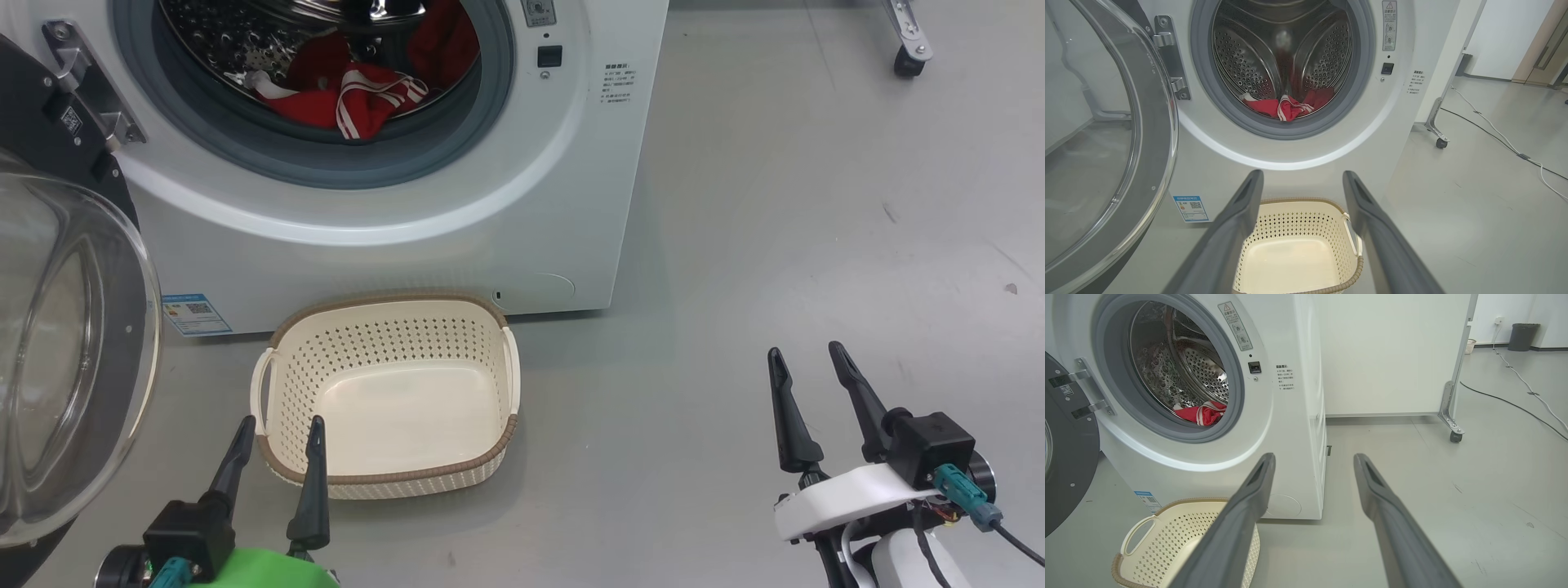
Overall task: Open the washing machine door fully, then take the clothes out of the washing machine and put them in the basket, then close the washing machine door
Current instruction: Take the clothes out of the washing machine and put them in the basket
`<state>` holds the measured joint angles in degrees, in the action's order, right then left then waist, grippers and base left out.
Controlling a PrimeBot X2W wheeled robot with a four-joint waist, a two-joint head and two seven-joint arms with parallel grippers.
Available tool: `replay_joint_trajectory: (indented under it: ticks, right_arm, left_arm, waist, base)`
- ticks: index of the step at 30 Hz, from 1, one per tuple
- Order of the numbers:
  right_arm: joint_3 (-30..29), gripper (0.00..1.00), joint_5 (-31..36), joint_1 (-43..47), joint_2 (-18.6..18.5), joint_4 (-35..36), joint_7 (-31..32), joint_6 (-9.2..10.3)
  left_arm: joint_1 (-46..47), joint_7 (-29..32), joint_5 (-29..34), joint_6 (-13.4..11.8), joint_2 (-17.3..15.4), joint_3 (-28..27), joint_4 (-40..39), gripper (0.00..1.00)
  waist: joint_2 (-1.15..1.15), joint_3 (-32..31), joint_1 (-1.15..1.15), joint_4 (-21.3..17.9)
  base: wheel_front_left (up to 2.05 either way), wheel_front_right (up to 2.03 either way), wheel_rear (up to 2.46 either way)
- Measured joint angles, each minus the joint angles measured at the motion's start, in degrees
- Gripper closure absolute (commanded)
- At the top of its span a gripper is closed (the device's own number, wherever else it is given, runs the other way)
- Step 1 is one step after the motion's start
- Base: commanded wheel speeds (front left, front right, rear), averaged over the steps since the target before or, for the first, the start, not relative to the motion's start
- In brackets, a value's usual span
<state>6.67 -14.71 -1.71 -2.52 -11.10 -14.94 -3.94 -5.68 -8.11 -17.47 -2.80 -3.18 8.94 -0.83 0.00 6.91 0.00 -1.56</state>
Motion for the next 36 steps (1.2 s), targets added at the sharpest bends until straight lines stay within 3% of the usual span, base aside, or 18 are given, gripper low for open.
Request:
replay_joint_trajectory:
  ticks: [19,36]
  right_arm:
    - [0.3,0.00,-0.3,0.2,0.0,0.6,0.0,0.14]
    - [0.5,0.00,-0.4,0.2,0.0,0.7,0.0,0.56]
  left_arm:
    - [0.0,0.5,0.6,-0.5,0.0,0.4,-0.4,0.00]
    - [0.0,0.5,0.9,-0.5,0.0,0.4,-1.0,0.00]
  waist:
    - [0.00,0.1,0.00,0.2]
    - [0.00,0.3,0.00,0.0]
  base:
    - [0.13,-0.13,0.00]
    - [0.80,-0.80,0.00]
